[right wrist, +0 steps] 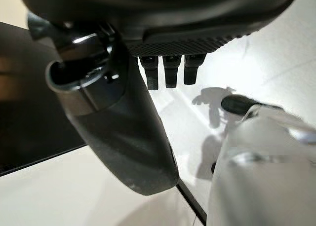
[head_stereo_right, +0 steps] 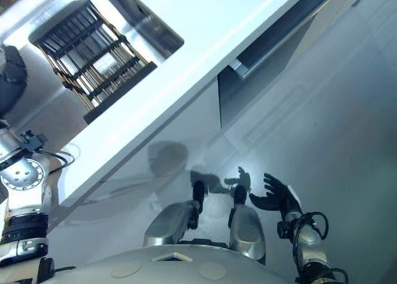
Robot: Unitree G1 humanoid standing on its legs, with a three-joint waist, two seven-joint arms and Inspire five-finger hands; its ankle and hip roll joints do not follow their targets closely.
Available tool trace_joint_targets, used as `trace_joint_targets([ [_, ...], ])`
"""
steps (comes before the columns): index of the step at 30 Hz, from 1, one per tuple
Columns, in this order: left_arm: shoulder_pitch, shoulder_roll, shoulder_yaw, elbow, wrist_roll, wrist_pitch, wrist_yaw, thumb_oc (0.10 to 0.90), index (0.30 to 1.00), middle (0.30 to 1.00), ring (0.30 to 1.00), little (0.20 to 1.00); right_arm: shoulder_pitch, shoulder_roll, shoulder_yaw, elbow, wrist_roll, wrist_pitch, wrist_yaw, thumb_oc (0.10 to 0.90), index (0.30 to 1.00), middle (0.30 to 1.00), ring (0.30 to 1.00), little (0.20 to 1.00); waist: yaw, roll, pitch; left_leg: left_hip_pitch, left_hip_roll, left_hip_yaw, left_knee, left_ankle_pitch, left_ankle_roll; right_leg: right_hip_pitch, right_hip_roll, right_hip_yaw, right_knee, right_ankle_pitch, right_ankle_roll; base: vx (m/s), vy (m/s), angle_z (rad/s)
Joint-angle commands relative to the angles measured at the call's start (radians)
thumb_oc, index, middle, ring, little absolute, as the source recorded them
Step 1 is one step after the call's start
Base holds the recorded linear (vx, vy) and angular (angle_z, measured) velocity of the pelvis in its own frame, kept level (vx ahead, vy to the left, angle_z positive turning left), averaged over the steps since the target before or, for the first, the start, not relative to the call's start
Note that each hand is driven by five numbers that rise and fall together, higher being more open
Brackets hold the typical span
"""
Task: Pick up plates and place into dishwasher.
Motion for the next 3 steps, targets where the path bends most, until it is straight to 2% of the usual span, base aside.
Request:
trace_joint_targets([
  [1,-0.02,-0.077,-0.045,0.028,-0.057,-0.035,-0.014,0.8,0.9,0.9,0.9,0.9,-0.05,0.008,-0.012,0.024,-0.032,-0.063,-0.016,0.8,0.9,0.9,0.9,0.9,-0.007,-0.01,-0.052,0.019,-0.037,0.033,-0.041,-0.074,0.008,-0.049,0.058,-0.004,0.042,-0.05,0.015,0.02,-0.026,0.05],
  [3,-0.021,-0.079,-0.049,0.043,-0.066,-0.028,-0.032,0.8,0.9,0.9,0.9,0.9,-0.053,0.01,-0.014,0.085,-0.038,-0.037,-0.024,0.8,0.9,0.9,0.9,0.9,-0.003,-0.009,-0.069,0.038,-0.036,0.033,-0.048,-0.079,0.008,-0.025,0.059,-0.009,0.028,-0.05,0.016,0.03,-0.028,0.09],
])
